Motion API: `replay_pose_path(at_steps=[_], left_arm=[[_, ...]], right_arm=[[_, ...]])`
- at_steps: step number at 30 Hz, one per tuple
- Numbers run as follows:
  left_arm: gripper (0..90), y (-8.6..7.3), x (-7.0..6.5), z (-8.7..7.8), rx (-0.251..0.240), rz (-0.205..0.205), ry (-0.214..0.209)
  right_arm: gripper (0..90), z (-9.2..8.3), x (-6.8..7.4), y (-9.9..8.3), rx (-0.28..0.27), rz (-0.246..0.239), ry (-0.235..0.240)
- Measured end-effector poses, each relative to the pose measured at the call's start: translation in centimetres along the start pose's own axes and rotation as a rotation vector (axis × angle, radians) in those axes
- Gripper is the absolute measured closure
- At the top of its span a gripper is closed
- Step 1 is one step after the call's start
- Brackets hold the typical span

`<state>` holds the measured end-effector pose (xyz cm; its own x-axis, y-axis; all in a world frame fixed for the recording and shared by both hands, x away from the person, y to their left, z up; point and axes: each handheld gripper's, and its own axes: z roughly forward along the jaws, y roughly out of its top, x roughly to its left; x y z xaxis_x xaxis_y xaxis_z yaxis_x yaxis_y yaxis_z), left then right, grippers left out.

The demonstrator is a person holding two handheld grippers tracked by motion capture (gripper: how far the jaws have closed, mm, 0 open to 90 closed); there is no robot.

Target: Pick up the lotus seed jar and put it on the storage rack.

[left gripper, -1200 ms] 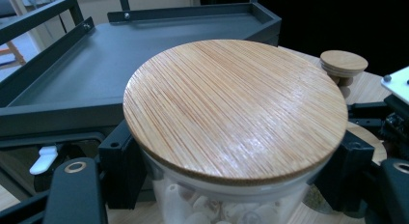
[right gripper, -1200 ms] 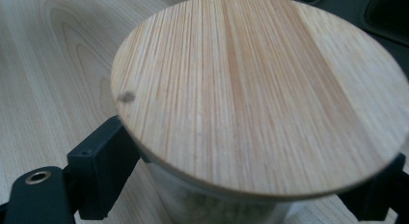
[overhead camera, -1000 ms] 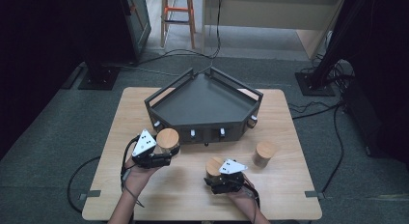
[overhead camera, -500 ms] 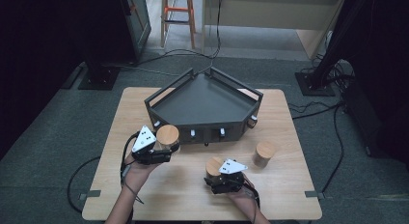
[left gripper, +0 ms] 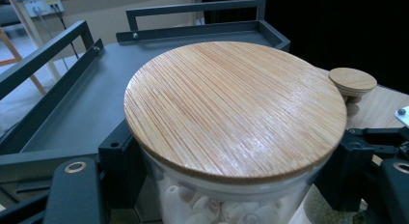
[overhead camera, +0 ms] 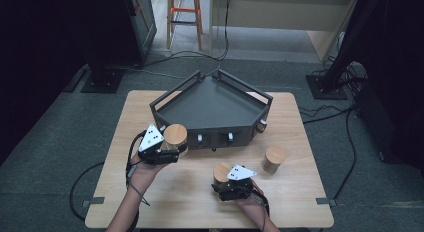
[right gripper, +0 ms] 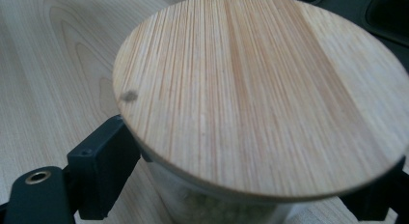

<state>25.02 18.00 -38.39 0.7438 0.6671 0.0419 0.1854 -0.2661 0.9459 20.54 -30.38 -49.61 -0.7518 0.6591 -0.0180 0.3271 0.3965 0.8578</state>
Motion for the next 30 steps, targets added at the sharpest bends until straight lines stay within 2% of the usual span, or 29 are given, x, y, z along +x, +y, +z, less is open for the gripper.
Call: replay_pose_path(at_steps=[8, 17, 23, 30], left_arm=[[25.2, 0.7, 0.6, 0.4, 0.017, 0.014, 0.005], [25.1, 0.8, 1.1, 0.5, 0.008, -0.004, 0.026], [25.2, 0.8, 1.8, 0.6, -0.002, -0.030, 0.022], [25.1, 1.5, 2.1, 1.0, 0.001, -0.020, 0.034]], right_arm=[[13.0, 0.0, 0.0, 0.0, -0.002, 0.002, -0.001], [13.0, 0.0, 0.1, 0.0, 0.000, -0.002, -0.003], [13.0, 0.0, 0.1, 0.0, 0.000, -0.001, -0.003], [13.0, 0.0, 0.1, 0.0, 0.002, -0.005, -0.004]])
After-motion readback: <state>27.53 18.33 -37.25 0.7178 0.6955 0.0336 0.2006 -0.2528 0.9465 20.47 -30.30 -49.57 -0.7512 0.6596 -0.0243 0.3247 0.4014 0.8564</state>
